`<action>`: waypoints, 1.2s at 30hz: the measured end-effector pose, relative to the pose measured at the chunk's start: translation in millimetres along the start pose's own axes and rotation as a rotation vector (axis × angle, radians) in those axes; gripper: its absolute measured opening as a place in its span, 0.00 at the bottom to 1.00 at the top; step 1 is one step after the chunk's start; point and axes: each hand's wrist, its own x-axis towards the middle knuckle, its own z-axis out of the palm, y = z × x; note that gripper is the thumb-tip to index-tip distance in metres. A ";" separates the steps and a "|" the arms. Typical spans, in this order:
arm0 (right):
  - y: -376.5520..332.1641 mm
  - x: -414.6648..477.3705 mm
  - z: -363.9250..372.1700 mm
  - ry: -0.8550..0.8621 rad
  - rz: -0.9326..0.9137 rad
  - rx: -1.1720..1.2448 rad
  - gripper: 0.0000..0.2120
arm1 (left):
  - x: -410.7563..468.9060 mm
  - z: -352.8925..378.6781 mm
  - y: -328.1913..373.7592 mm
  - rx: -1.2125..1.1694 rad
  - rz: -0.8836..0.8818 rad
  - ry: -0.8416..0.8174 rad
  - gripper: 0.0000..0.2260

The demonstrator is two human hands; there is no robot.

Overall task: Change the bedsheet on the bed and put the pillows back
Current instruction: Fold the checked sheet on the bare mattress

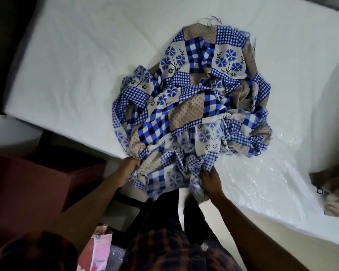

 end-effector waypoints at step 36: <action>-572.1 -63.3 -208.3 -0.308 -0.779 1.298 0.26 | -196.1 -232.5 430.5 -0.651 0.923 -0.090 0.17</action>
